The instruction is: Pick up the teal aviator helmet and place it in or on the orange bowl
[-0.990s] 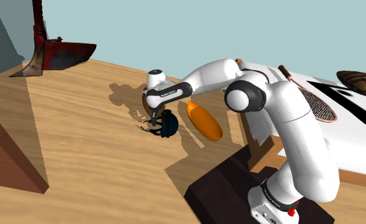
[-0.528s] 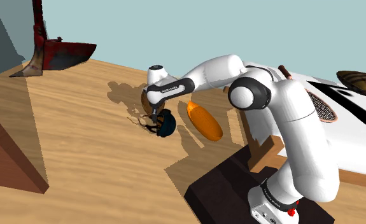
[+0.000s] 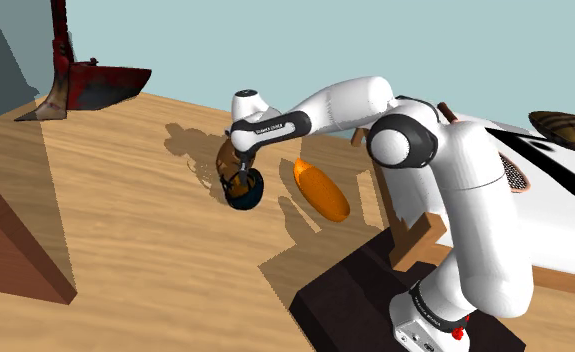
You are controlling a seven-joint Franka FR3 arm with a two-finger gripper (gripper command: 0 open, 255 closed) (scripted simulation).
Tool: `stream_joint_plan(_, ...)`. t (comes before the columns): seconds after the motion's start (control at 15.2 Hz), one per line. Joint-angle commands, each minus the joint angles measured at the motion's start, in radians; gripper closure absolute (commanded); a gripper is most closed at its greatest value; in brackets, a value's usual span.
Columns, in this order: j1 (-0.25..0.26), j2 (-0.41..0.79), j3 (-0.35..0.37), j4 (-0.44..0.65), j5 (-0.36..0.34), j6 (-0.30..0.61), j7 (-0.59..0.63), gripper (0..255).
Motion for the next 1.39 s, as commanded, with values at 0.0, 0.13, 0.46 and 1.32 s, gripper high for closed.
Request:
stream_joint_plan(0.0, 0.000, -0.019, 0.000, 0.001, 0.000, -0.017, -0.001, 255)
stream_joint_plan(0.13, 0.000, -0.035, 0.000, 0.003, 0.001, -0.034, -0.002, 255)
stream_joint_plan(0.46, 0.000, -0.071, 0.001, 0.011, 0.002, -0.078, -0.004, 255)
stream_joint_plan(1.32, -0.014, -0.163, -0.001, 0.016, 0.007, -0.173, -0.026, 255)
